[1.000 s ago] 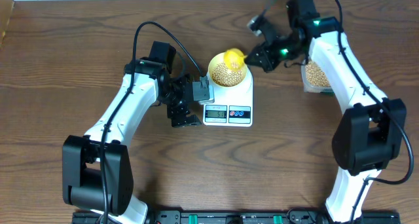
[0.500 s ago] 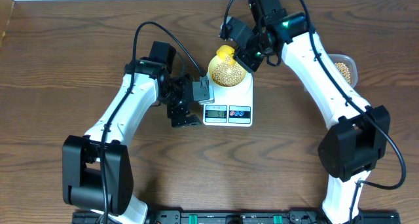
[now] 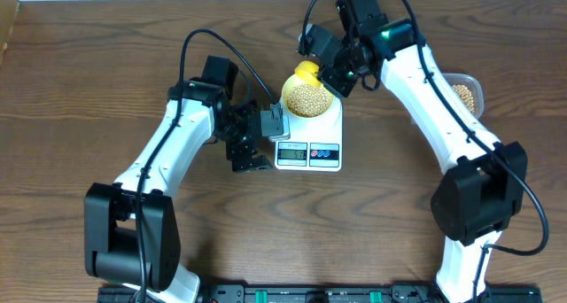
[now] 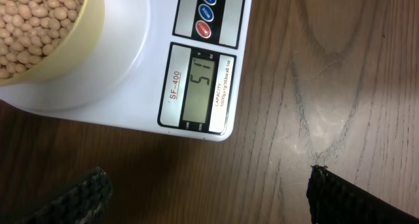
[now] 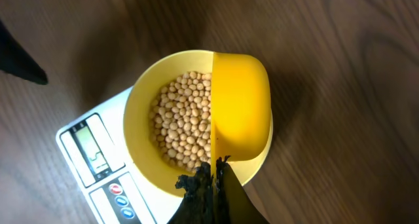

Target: Scoop item into bowl and weigh 50g on scale

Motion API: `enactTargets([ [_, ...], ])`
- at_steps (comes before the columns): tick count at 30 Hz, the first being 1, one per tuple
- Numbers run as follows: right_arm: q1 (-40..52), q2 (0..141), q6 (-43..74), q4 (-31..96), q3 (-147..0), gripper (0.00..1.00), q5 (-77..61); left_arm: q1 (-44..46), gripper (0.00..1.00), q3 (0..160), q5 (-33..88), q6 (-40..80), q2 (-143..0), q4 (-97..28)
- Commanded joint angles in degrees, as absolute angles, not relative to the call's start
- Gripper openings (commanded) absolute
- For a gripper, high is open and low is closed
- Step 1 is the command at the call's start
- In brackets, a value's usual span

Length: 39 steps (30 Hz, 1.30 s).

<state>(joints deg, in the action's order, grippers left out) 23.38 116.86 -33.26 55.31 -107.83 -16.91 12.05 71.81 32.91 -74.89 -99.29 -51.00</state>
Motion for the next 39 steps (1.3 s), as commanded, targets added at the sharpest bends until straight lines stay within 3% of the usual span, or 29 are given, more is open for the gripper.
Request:
enactTargets([
  [1, 23.35, 117.36, -34.83, 53.49, -105.75, 0.01, -17.54, 11.81, 0.97, 71.68, 33.85, -75.42, -99.66, -51.31],
  [15, 23.35, 117.36, -37.98, 48.9, -99.46, 0.01, -17.47, 11.79, 0.97, 71.68, 33.85, -75.4, -99.66, -51.31],
  [39, 23.97, 117.36, -40.03, 52.97, -98.39, 0.01, -21.43, 11.81, 0.98, 71.68, 33.85, -75.42, -99.66, -51.29],
])
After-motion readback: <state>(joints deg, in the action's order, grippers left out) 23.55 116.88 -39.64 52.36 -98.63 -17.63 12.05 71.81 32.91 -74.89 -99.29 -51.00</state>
